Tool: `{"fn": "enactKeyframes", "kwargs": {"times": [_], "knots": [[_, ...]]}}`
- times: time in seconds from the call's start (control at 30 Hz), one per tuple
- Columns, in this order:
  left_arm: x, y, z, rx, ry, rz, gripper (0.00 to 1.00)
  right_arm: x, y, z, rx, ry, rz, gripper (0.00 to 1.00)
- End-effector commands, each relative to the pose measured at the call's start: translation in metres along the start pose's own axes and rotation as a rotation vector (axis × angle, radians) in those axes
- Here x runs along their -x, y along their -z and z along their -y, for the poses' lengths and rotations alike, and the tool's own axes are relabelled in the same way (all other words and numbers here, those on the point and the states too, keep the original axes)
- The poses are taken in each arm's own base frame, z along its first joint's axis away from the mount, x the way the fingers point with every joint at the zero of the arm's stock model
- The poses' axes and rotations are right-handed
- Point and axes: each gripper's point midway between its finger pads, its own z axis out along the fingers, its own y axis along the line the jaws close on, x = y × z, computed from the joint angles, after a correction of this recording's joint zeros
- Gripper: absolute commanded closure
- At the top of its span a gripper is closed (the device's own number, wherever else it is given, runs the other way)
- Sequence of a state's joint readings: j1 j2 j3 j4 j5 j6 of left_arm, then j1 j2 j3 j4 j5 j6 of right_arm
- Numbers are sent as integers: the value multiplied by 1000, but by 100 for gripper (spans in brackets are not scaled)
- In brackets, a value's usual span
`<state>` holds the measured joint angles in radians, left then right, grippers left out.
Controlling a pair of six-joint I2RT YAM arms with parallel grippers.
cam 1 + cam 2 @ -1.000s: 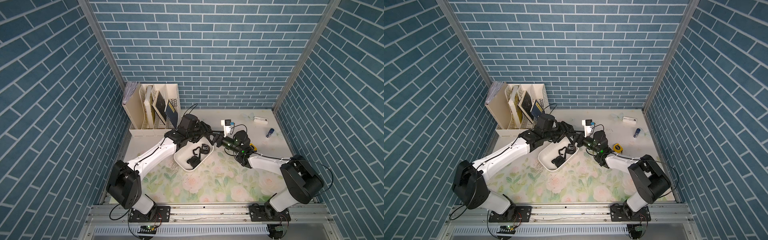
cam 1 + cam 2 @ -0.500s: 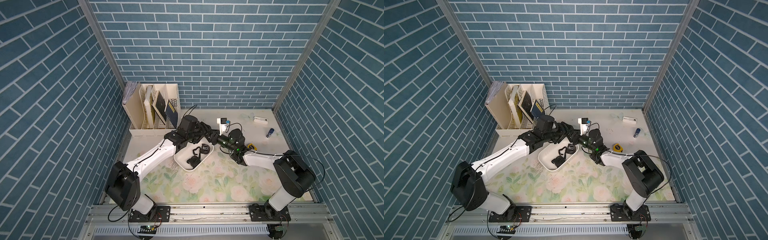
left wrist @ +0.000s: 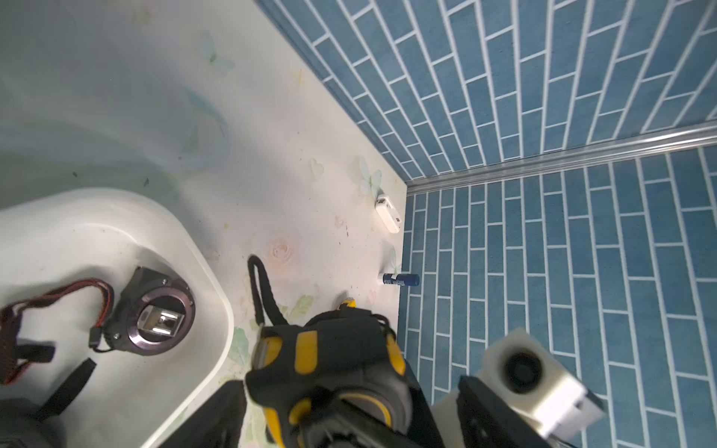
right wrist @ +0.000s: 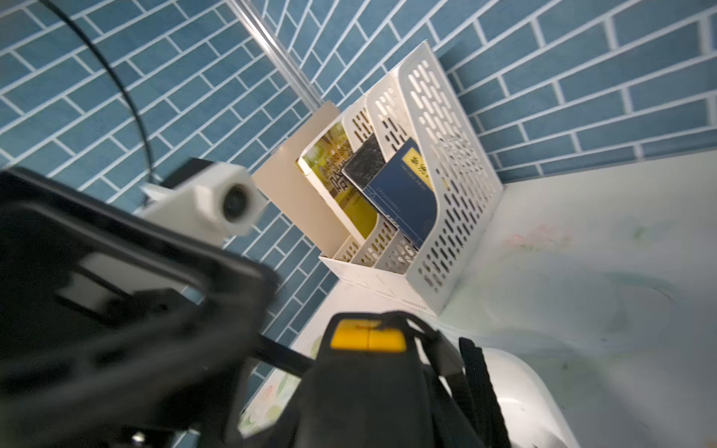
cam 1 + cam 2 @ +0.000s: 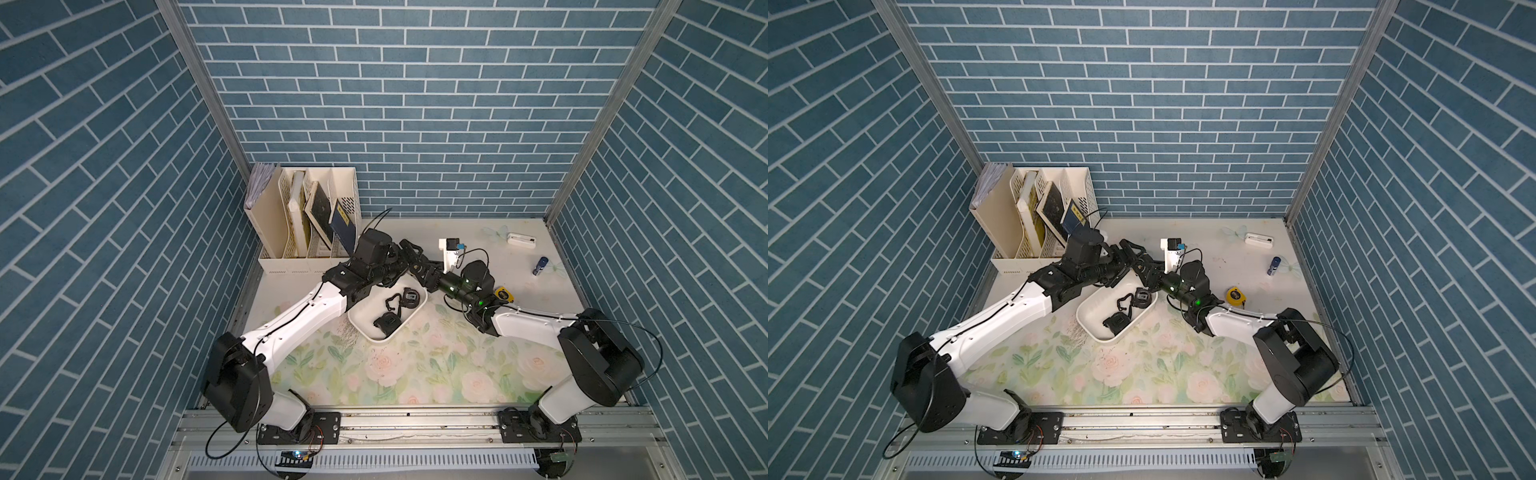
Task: Take the tape measure out of the storage box
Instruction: Place the tape measure at the center of the board.
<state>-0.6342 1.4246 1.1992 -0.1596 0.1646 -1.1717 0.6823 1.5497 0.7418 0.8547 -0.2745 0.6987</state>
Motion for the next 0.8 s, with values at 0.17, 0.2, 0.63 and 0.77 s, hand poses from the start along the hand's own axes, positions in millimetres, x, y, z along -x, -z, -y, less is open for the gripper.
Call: {"fn": "enactKeyframes", "kwargs": {"times": [0.17,0.2,0.63,0.77], "knots": [[21,21,-3,23,-72,99,2,20,51,48,-266,23,43,96],[23,20,-6,41,-86,104,2,20,58,56,-303,10,41,97],[23,-14,-74,338,-266,92,5,-38,146,160,-674,-361,-52,99],[20,-20,-91,403,-295,86,5,-57,159,180,-719,-453,-68,99]]}}
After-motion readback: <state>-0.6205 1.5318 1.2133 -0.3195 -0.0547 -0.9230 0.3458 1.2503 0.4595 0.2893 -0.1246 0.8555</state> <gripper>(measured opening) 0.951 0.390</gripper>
